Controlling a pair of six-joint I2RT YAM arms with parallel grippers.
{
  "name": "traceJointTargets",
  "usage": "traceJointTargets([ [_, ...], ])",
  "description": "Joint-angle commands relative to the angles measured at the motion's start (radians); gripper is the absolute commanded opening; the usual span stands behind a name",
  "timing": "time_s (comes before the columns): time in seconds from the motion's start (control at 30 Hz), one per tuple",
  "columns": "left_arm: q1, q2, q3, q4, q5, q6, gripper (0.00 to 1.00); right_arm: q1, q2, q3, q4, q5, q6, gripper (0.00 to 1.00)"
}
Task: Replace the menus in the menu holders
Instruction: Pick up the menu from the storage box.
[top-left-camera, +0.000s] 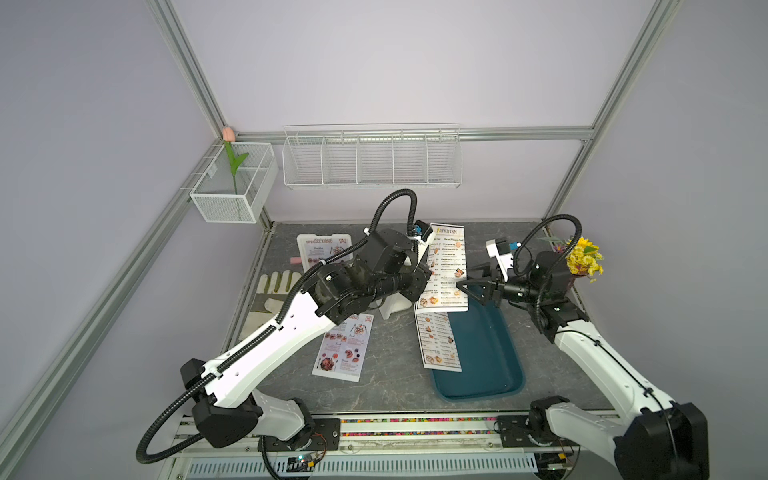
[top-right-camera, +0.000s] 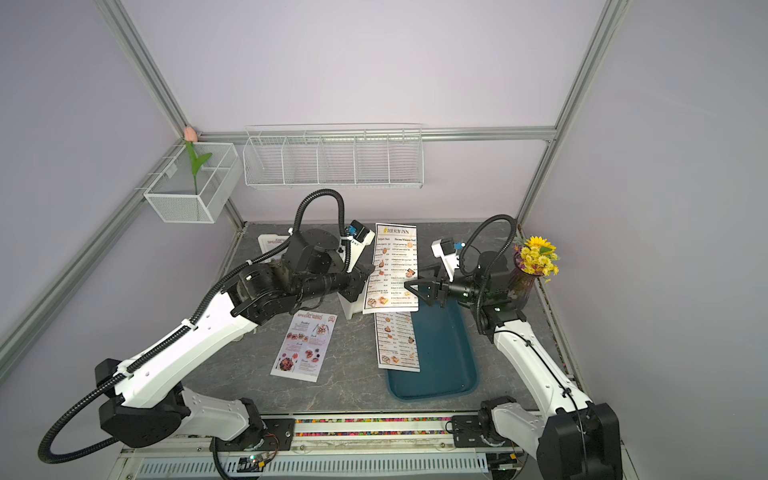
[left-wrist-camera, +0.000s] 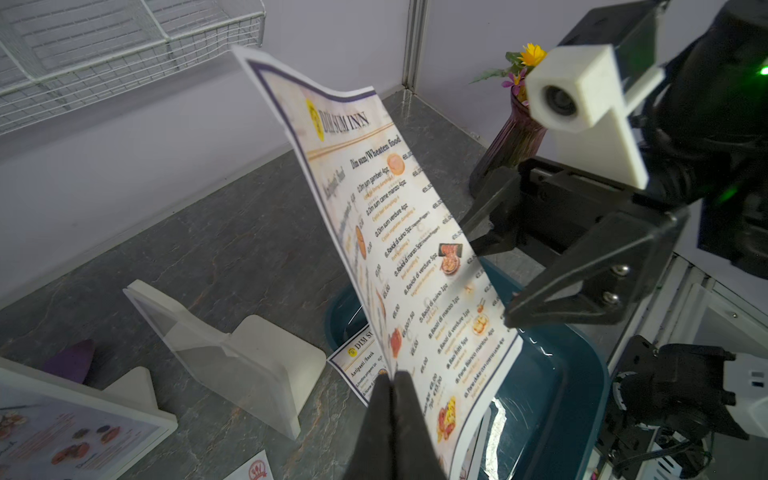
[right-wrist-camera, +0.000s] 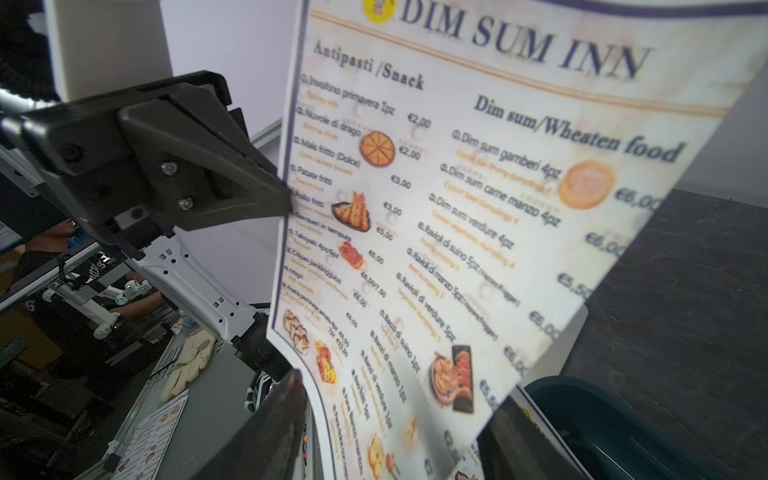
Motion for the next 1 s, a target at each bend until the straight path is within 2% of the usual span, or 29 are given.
traceJointTargets([
  [0.0,0.004,-0.038,-0.023,0.033,0.066,0.04,0.0,-0.005,0.025,0.011,0.076,0.007,0.037,0.66],
  [0.23,0.003,-0.049,-0.05,0.04,0.132,0.064,0.0,-0.004,0.056,0.02,0.185,-0.016,0.076,0.67],
  [0.6,0.004,-0.029,0.002,0.011,0.192,0.078,0.0,-0.005,0.094,0.022,0.277,-0.044,0.079,0.77],
  [0.73,0.003,-0.019,0.006,0.005,0.153,0.094,0.0,-0.004,0.091,0.014,0.358,-0.069,0.134,0.75],
  [0.97,0.04,-0.037,-0.036,0.067,0.113,0.082,0.0,-0.007,0.051,-0.025,0.405,-0.086,0.179,0.63],
])
